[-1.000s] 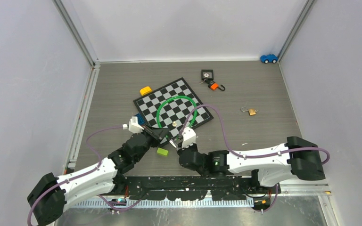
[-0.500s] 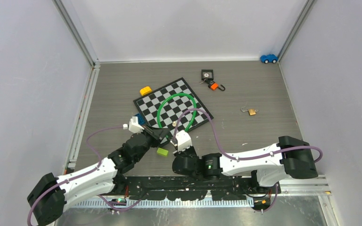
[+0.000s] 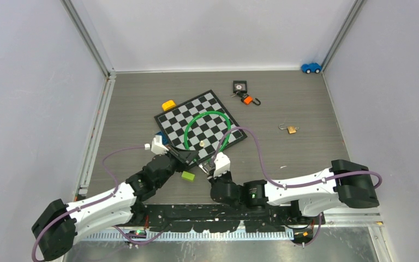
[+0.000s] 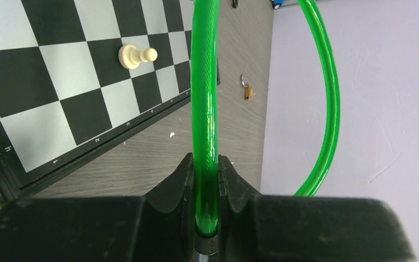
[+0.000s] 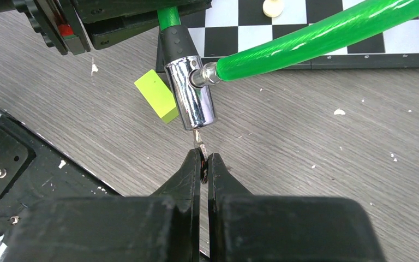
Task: Lock with the key
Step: Lock the lock.
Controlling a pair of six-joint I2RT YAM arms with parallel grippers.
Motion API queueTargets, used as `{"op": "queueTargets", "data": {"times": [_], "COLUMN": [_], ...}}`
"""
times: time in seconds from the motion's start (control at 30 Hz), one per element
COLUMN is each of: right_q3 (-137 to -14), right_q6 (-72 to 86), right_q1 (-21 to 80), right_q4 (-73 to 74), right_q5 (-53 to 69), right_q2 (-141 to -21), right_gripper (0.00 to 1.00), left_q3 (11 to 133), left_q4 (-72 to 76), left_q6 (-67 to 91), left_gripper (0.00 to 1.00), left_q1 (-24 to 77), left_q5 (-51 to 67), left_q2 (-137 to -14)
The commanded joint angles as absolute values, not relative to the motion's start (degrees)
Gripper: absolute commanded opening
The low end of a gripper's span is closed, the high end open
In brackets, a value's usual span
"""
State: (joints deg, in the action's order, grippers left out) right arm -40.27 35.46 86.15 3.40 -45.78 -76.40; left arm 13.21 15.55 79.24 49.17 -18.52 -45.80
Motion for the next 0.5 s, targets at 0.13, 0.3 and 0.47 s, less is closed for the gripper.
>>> {"op": "queueTargets", "data": {"times": [0.13,0.3,0.47], "right_q3": [-35.86,-33.15,-31.47], "right_q6": [37.31,39.36,39.36], "right_q1": [84.91,84.95,85.0], "right_q4": [-3.44,-3.11,-1.23], "right_q5": [-48.79,-47.91,-45.48], "right_q2": [-73.97,-71.37,-65.82], "right_gripper": [0.24,0.44,0.54], "left_q3": [13.56,12.76,12.7], "left_q4": [19.9,22.25,22.28], "left_q6": [79.1,79.86,79.74], "left_gripper": [0.0,0.0,0.0], "left_q1": [49.98,50.1,50.14], "left_q5": [-17.14,-17.39,-18.3], "left_q2": [-50.63,-53.07,-53.02]}}
